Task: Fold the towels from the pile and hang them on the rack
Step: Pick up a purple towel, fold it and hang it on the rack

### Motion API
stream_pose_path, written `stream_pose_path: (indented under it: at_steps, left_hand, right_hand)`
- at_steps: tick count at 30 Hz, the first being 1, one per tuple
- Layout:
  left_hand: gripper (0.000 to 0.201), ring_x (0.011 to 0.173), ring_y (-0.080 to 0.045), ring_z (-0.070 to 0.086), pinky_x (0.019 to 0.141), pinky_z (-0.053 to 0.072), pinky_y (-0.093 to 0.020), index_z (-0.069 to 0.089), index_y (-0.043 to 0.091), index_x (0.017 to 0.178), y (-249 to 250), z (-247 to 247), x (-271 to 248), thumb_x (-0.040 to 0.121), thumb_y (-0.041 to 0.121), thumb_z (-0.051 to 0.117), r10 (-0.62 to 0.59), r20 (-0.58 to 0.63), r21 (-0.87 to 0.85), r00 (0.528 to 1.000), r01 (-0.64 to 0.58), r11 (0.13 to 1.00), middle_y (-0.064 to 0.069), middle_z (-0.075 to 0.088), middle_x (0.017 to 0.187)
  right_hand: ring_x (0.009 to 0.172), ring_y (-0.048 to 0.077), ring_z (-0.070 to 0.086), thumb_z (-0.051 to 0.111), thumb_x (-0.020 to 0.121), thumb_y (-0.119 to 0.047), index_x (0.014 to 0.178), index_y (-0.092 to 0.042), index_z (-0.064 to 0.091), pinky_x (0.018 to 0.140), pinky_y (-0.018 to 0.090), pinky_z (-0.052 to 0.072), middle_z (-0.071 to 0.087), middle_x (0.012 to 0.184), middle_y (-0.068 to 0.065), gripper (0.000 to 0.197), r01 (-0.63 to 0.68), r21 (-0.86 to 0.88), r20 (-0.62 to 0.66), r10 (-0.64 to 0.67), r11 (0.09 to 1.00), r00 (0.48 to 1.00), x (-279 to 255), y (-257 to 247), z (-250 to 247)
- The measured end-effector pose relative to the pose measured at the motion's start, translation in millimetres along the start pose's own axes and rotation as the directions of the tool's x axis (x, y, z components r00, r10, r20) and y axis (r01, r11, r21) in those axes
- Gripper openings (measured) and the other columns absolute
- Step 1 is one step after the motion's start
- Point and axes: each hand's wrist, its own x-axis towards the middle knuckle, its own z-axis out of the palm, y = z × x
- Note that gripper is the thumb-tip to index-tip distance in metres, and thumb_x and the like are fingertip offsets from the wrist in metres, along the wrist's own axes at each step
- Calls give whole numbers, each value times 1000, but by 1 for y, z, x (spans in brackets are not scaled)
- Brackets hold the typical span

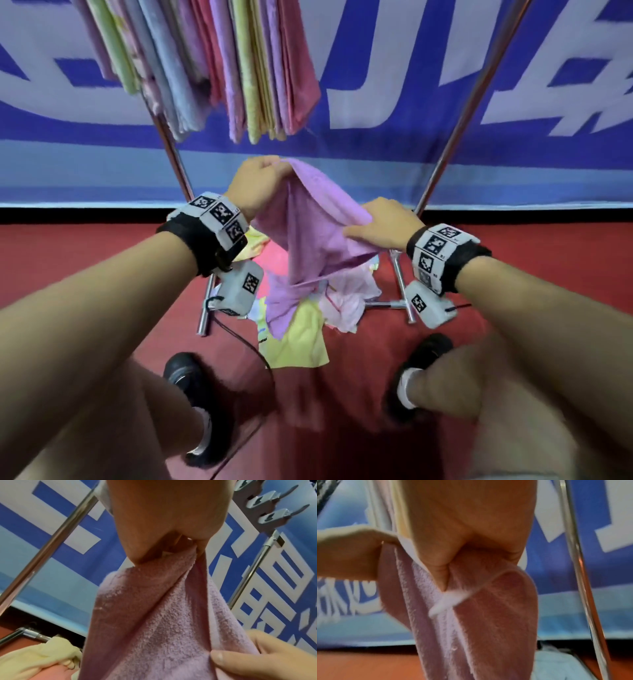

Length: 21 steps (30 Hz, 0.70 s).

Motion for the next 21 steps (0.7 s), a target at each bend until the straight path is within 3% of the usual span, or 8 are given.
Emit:
stream_pose_path:
  at_steps: [3, 5, 8, 10, 12, 15, 19, 21]
  left_hand:
    - [22, 63, -11, 44, 56, 38, -26, 54, 17, 70, -11, -3, -6, 81, 23, 72, 4, -82, -19, 997, -6, 1000, 0, 50, 68]
    - [19, 62, -12, 51, 57, 43, -24, 55, 16, 81, -21, -1, -9, 83, 12, 73, 11, -55, 43, 998, -9, 999, 1, 57, 68]
    - [7, 70, -13, 61, 69, 50, -27, 67, 11, 96, -37, 2, -12, 89, 9, 67, 86, 74, 170, 994, -98, 981, -1, 69, 77]
    - [15, 74, -13, 59, 74, 49, -30, 70, 7, 86, -47, 0, -9, 93, 19, 63, 90, 81, 218, 993, -106, 970, -3, 70, 79]
    - [33, 67, -13, 51, 67, 44, -29, 65, 4, 77, -52, -3, -1, 94, 32, 59, 9, 48, 191, 999, -18, 981, -3, 62, 73]
    - [40, 61, -12, 47, 59, 39, -28, 62, 6, 71, -48, -1, 5, 97, 36, 58, -78, 118, 208, 990, 52, 977, -3, 57, 69]
    - [34, 65, -5, 49, 64, 41, -22, 72, 6, 82, -40, 12, 8, 97, 34, 62, -6, 366, 239, 931, -87, 967, 2, 62, 73]
    - [26, 60, 3, 52, 63, 42, -14, 75, 14, 82, -36, 12, 13, 97, 33, 62, -10, 423, 260, 906, -111, 959, 8, 65, 72]
  right_hand:
    - [89, 31, 62, 68, 94, -27, 69, -21, 58, 74, 37, 42, 63, 83, 6, 27, -8, 213, -98, 30, 977, 995, -7, 4, 4]
    - [94, 34, 62, 62, 93, -13, 85, -10, 65, 81, 39, 44, 67, 89, 10, 9, 15, 270, -140, 23, 963, 990, -3, -2, 8]
    - [104, 31, 60, 51, 94, -5, 106, -7, 63, 81, 36, 40, 69, 108, 14, 17, 1, 380, -143, 58, 925, 988, 6, -18, 13]
    - [103, 33, 60, 53, 98, -21, 93, -12, 60, 78, 38, 40, 68, 99, 8, 12, -46, 414, -71, 82, 909, 994, 10, -27, 18]
    - [88, 27, 60, 61, 91, -60, 81, -20, 53, 72, 38, 42, 63, 83, -3, 42, -70, 299, 5, 72, 952, 997, 9, -35, 24]
    - [87, 21, 59, 51, 65, -98, 95, -28, 54, 76, 39, 49, 62, 93, -7, 76, -67, -11, -44, 66, 998, 997, 8, -46, 36]
    - [106, 26, 60, 62, 86, -53, 114, -31, 65, 84, 40, 50, 67, 109, 0, 36, 84, 21, -171, -80, 996, 982, 24, -45, 44]
    - [97, 31, 63, 60, 90, -33, 111, -28, 69, 74, 36, 46, 71, 99, 4, 23, 144, 80, -147, -131, 986, 980, 29, -45, 39]
